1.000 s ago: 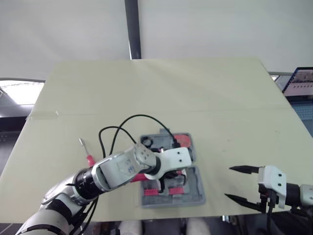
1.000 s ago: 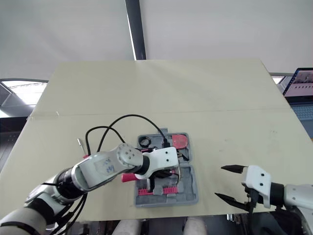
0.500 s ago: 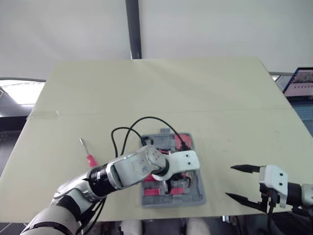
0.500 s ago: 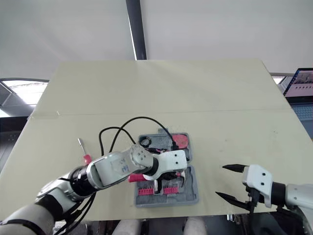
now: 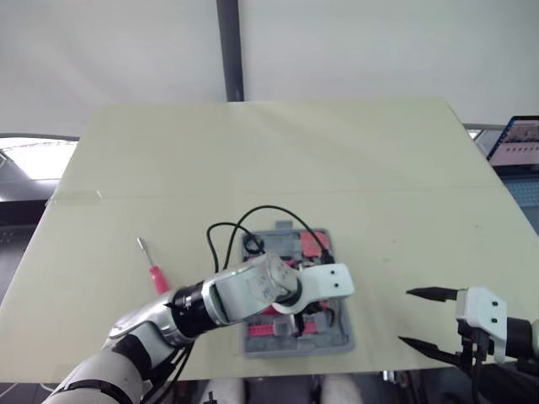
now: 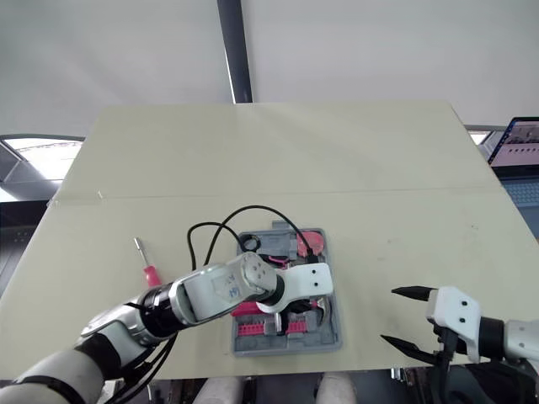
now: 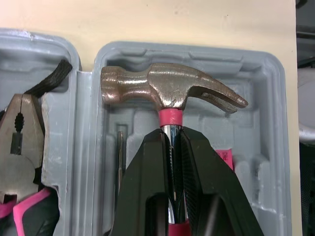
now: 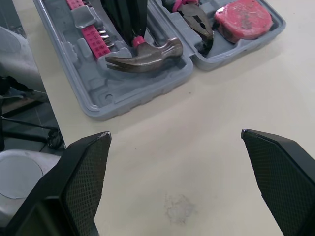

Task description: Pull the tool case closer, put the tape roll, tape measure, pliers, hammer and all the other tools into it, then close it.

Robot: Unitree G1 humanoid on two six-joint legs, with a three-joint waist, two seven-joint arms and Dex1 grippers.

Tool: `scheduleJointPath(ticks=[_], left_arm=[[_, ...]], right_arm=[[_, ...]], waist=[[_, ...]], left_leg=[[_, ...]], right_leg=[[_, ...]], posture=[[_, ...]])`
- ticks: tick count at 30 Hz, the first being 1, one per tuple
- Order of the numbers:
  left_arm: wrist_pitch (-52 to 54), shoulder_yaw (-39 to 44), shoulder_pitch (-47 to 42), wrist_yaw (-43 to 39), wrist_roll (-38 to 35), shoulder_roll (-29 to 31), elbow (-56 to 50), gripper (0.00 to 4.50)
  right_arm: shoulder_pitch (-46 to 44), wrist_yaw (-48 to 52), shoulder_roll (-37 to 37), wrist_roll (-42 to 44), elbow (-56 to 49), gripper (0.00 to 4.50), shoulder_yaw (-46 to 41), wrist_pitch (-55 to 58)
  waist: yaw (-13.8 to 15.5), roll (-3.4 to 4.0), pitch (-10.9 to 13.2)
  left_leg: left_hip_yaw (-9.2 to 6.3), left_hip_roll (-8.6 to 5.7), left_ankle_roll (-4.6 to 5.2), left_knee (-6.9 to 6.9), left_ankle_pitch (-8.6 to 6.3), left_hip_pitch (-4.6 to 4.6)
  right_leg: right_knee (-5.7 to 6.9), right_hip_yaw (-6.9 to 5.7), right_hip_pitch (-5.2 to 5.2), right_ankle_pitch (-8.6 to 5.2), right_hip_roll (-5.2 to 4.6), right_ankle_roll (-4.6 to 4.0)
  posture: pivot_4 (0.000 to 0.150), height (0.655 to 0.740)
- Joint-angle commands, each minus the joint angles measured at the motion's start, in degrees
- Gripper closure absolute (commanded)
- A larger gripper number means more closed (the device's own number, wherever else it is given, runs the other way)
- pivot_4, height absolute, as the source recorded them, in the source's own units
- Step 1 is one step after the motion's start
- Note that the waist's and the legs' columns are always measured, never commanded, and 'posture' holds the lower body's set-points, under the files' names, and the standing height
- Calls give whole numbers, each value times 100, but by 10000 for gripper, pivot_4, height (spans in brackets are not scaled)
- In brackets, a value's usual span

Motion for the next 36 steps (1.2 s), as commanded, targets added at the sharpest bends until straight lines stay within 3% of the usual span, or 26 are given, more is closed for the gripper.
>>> scheduleJointPath(ticks=[1,16,20,24,27,30,34,36], left_arm=[[-127,-5,-121,13,111,-83,-82,44403],[-464,-192,-114,-156,255,-147,281,44403],[-276,51,-19,-152,156,-270,229,27464],[19,365,-85,-94,121,-296,-34,6799],[61,730,-2,29,133,-344,-241,6799],[-481,982,174,47,176,-319,-373,16309],[-1577,1386,860,-130,209,154,-841,36967],[-2031,1569,1280,-265,175,417,-1039,44683]], right_arm=[[3,83,-52,42,30,0,-189,-89],[44,-52,42,-24,-77,0,-112,-63],[77,-68,69,-39,-95,0,-99,-65],[73,-69,91,-55,-92,0,-73,-72],[35,-82,96,-57,-87,0,-38,-66],[0,-95,101,-61,-66,0,-8,-72],[-53,-136,117,-74,-53,0,62,-70],[-65,-140,120,-73,-42,0,64,-70]], waist=[[1,0,0],[3,0,0],[7,0,0],[-4,0,0],[0,0,0],[-3,1,0],[-20,1,-1],[-34,4,-2]], left_leg=[[0,0,0,0,0,0],[0,0,0,0,0,0],[0,0,0,1,0,0],[0,0,1,0,0,1],[0,0,1,1,0,0],[-1,0,1,1,0,1],[-1,0,1,0,0,1],[-1,1,0,-4,0,3]], right_leg=[[0,0,0,0,0,0],[0,0,0,0,0,0],[0,0,0,0,0,0],[2,0,0,0,0,0],[2,0,0,0,0,0],[1,0,0,0,0,0],[0,0,0,0,0,0],[1,0,0,0,0,0]], posture=[[1500,7360],[1500,7360],[1500,7360],[1500,7360],[1500,7360],[1500,7360],[1500,7360],[1500,7360]])
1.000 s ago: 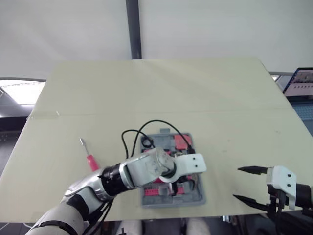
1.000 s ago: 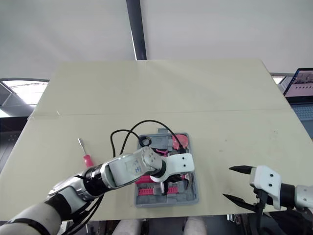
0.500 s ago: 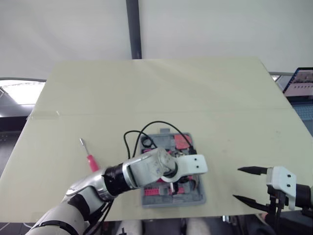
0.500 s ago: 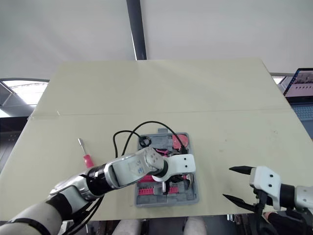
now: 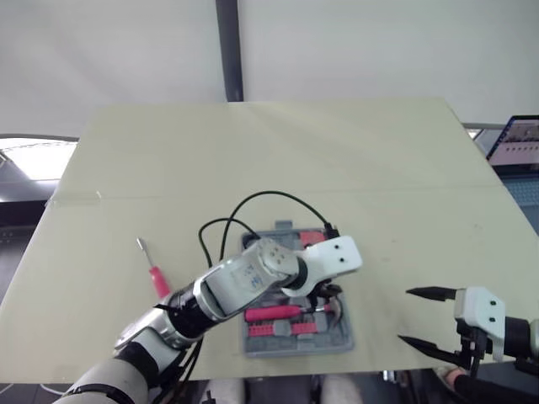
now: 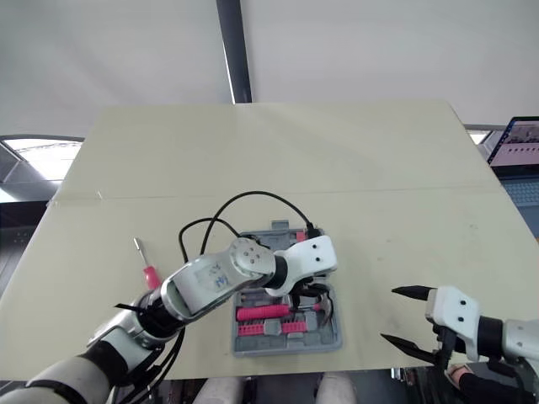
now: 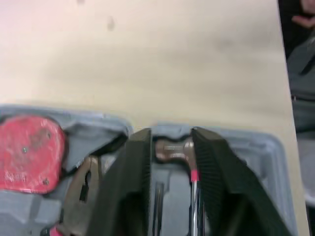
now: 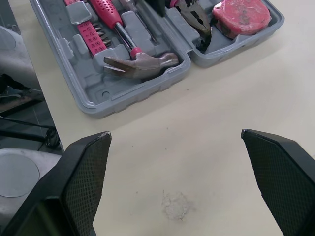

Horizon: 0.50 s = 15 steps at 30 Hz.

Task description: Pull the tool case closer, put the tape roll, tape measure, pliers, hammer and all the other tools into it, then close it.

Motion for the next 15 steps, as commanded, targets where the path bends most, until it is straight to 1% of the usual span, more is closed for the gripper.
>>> scheduleJointPath(ticks=[1,6,9,11,15], left_arm=[[-885,345,553,-303,-42,382,-497,44683],[-1902,565,1479,-660,45,1023,-713,44683],[-2644,744,2017,-583,207,1088,-599,44683],[-3074,734,2218,-704,343,1193,-478,44683],[-3583,648,2435,-701,744,1250,-115,44683]], right_arm=[[5,-42,43,20,-80,0,-63,-72],[-4,-41,45,3,-40,0,-60,-100],[-37,-51,47,-8,-18,0,-55,-103],[-63,-62,48,-16,-14,0,-43,-98],[-135,-82,51,-27,9,0,-3,-88]], waist=[[-7,1,0],[27,1,-1],[34,1,-1],[25,2,-1],[16,6,-4]], left_leg=[[0,1,0,0,0,0],[0,0,0,5,0,-1],[-1,0,0,6,0,-2],[-1,0,0,6,0,-1],[1,0,0,4,0,1]], right_leg=[[0,-1,0,0,0,0],[-1,0,2,0,-1,0],[-1,0,3,0,-1,0],[-2,-1,3,0,-1,0],[-1,-1,3,0,-1,0]], posture=[[1500,7360],[1500,7360],[1500,7360],[1500,7360],[1500,7360]])
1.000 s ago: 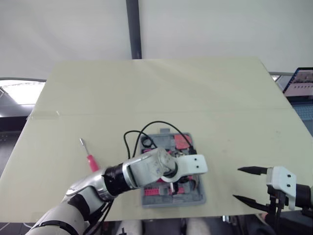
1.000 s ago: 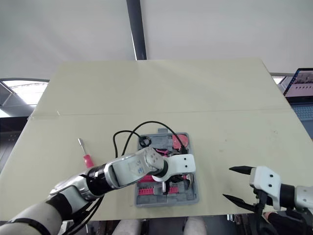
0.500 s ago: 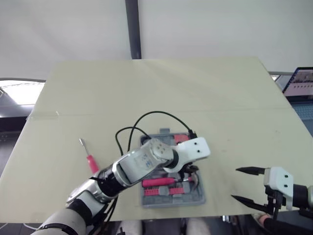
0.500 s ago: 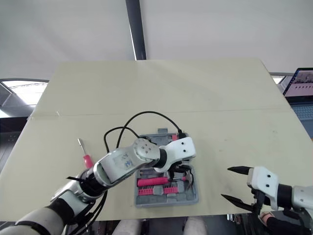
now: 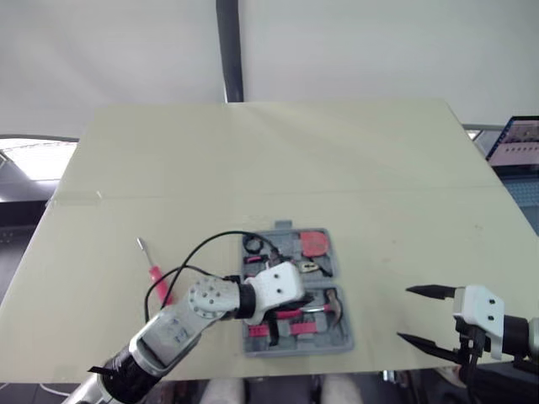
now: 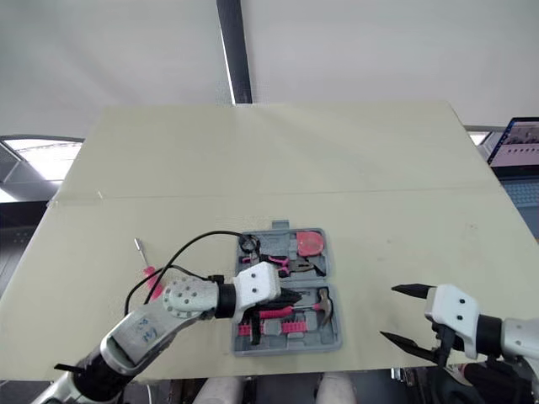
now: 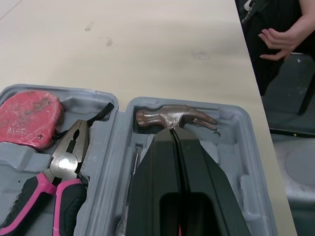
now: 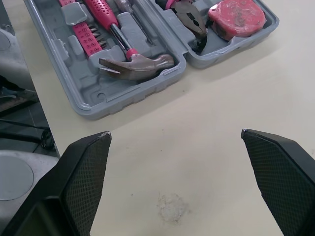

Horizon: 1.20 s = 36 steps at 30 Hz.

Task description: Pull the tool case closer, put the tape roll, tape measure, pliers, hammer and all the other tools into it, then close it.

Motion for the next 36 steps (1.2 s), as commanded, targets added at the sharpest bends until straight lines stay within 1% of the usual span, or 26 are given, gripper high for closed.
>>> scheduleJointPath(ticks=[1,5,15,29,36], left_arm=[[-436,-18,115,-34,339,8,199,44683],[-734,-48,243,-10,719,33,503,44683],[-927,-63,423,-262,972,-95,770,44683],[-955,-89,706,-339,1387,-53,991,44683],[-982,-139,686,-355,1467,-182,1230,44683]], right_arm=[[-48,-39,32,9,-16,0,-21,-83],[-64,-35,36,-6,3,0,-19,-95],[-93,-99,38,-30,-11,0,18,-82],[-58,-149,21,-44,-22,0,-10,-85],[13,-172,21,-32,-63,0,-55,-70]], waist=[[7,0,0],[5,0,0],[2,2,-1],[-1,5,-3],[9,10,-8]], left_leg=[[0,0,0,0,0,0],[0,0,0,0,0,-1],[2,0,0,-1,0,0],[2,0,0,-2,0,3],[2,0,0,-3,0,5]], right_leg=[[0,0,0,0,0,0],[0,0,0,0,0,1],[2,0,-1,0,0,1],[2,0,0,0,0,1],[2,0,2,0,0,1]], posture=[[1500,7360],[1500,7360],[1500,7360],[1500,7360],[1500,7360]])
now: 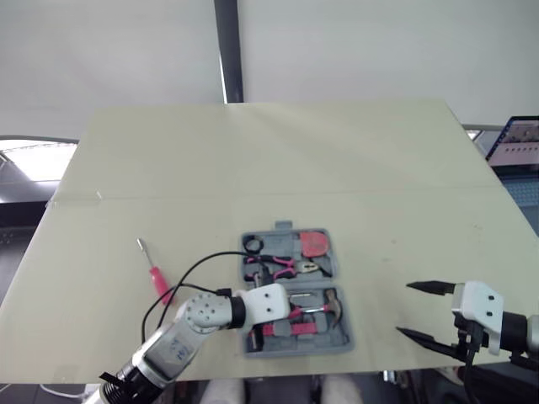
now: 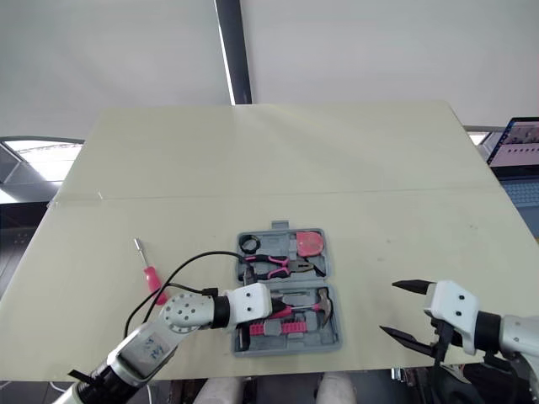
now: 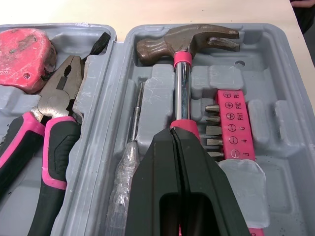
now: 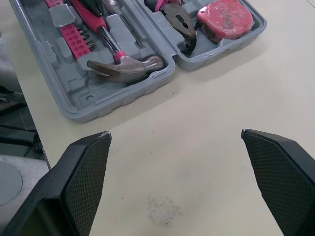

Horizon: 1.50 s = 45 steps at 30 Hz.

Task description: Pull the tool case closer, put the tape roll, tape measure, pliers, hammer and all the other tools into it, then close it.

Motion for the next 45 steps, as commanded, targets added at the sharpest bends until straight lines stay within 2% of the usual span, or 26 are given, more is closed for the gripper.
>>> scheduleJointPath(ticks=[1,18,22,32,45], left_arm=[[91,-145,110,-89,147,-49,346,44683],[-176,-334,404,-153,335,-82,830,44683],[-234,-399,500,-174,449,-36,909,44683],[-402,-396,529,-148,478,-229,1390,44683],[-638,-351,527,-196,502,-243,1695,44683]], right_arm=[[46,-32,17,-18,-118,0,-95,-71],[129,-64,6,7,-161,0,-182,-60],[145,-77,2,9,-179,0,-191,-54],[116,-63,-11,55,-212,0,-198,-11],[122,-120,33,38,-277,0,-137,19]], waist=[[6,2,-2],[7,19,-27],[-6,24,-33],[36,45,-72],[30,33,-144]], left_leg=[[0,0,0,0,0,1],[0,0,0,-4,0,11],[5,0,0,-43,-1,98],[4,0,3,-40,-2,100],[2,0,4,-45,-3,104]], right_leg=[[0,0,2,0,0,0],[-4,0,13,0,0,0],[-36,-1,94,-1,0,0],[-40,-1,102,0,0,0],[-47,-3,107,0,0,0]], posture=[[1500,7360],[1500,7360],[1500,7360],[1500,7360],[1500,7360]])
